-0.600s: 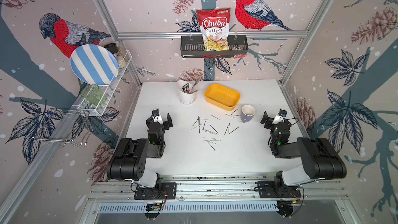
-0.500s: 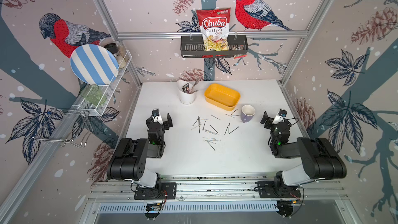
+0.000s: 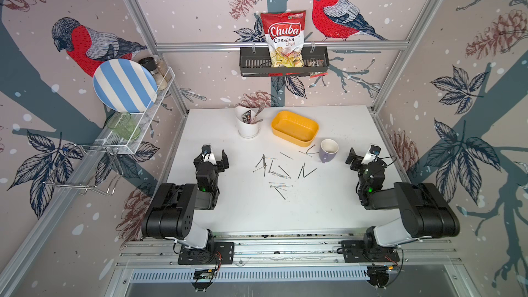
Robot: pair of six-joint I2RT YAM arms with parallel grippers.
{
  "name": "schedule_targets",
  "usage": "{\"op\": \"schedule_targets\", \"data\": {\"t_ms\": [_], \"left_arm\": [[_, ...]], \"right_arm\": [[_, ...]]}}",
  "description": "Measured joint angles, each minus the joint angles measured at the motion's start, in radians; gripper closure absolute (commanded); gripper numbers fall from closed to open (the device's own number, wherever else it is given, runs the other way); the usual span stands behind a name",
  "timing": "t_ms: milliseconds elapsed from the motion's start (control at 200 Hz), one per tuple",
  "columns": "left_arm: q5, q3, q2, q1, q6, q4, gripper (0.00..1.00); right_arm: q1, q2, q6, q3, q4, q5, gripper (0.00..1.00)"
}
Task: Put the nails on the desktop into the storage box
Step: Move the storage box to the center of the board.
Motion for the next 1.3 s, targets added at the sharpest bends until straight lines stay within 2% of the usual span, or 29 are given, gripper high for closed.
{"op": "schedule_targets", "data": {"t_ms": [1015,1165,1301], "left_arm": [[0.0,0.0,0.0,0.0,0.0,0.0,0.03],[-0.005,0.012,-0.013,0.0,0.0,-0.023,0.03],[-0.026,0.101,-0.067,0.0,-0.009,-0.144,0.04]], "right_arm": [[-0.024,-0.011,0.006,0.002,-0.008,-0.031,0.0],[-0.02,-0.067,0.03,0.054,-0.097,0.02,0.0],[-0.022,-0.14,0.054,0.106,-0.207,0.049,0.0]]}}
